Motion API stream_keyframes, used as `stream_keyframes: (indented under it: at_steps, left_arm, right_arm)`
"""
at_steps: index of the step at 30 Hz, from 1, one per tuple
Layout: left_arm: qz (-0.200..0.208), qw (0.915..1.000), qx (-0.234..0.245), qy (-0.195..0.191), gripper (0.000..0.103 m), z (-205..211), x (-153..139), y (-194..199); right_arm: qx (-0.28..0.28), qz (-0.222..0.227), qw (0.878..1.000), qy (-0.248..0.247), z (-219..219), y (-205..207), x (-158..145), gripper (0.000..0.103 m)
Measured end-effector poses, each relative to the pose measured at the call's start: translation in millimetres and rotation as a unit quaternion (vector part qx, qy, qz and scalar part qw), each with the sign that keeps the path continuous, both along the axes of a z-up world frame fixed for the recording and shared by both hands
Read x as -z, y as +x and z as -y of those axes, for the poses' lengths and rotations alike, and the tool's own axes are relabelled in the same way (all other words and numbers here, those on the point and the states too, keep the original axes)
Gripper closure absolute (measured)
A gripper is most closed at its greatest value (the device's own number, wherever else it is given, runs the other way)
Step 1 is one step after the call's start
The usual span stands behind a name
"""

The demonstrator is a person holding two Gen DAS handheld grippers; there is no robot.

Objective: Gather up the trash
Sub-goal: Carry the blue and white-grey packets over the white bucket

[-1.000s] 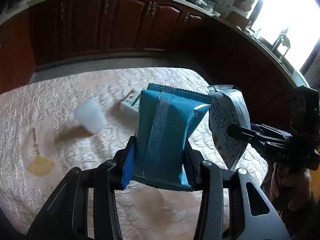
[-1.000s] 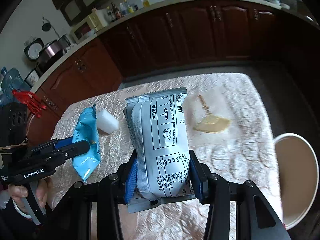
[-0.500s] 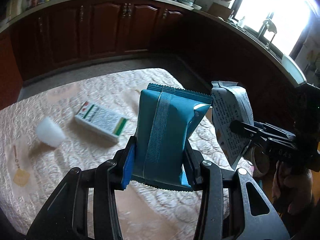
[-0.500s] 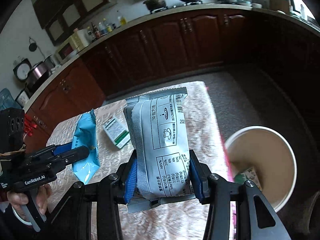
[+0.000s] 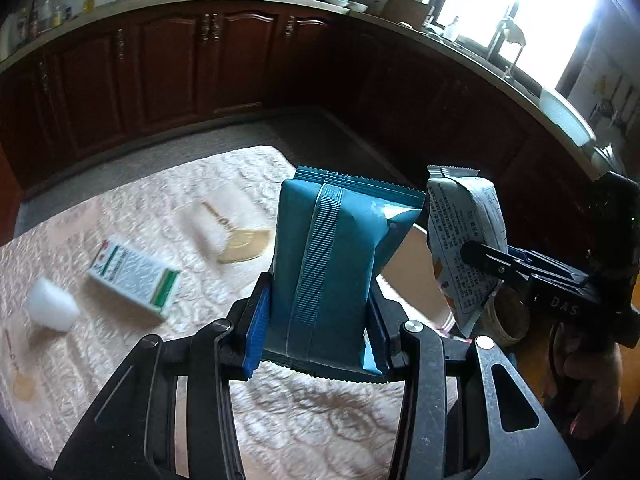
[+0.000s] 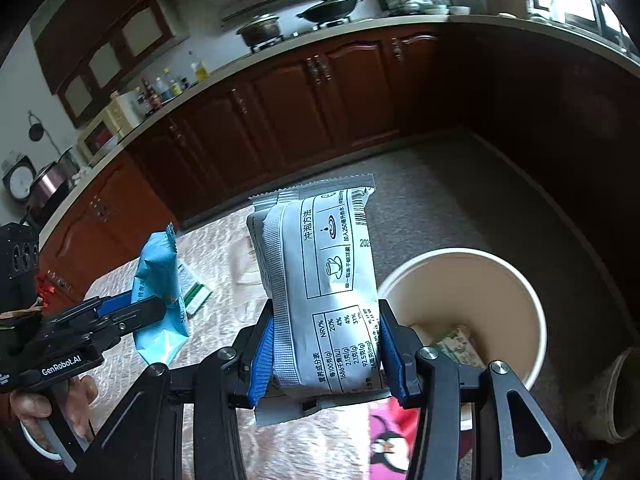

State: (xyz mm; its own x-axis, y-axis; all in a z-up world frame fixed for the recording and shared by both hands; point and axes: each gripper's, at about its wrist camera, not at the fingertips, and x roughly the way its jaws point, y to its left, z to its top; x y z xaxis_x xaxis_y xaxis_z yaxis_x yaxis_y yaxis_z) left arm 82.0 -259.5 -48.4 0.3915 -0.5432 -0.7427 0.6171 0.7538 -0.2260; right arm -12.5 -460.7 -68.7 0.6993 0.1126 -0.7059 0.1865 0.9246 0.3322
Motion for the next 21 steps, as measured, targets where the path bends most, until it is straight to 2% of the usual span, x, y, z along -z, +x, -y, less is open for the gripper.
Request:
stream_keyframes:
  at_steps: [11, 21]
  left_arm:
    - [-0.005, 0.9992, 0.040, 0.001, 0.062, 59, 2, -2]
    - [-0.023, 0.9977, 0.062, 0.016, 0.062, 112, 19, 0]
  right_arm:
    - [0.067, -0.008, 0.998, -0.001, 50, -26, 5, 0.058]
    - [0.118, -0.034, 0.992, 0.009, 86, -33, 22, 0.058]
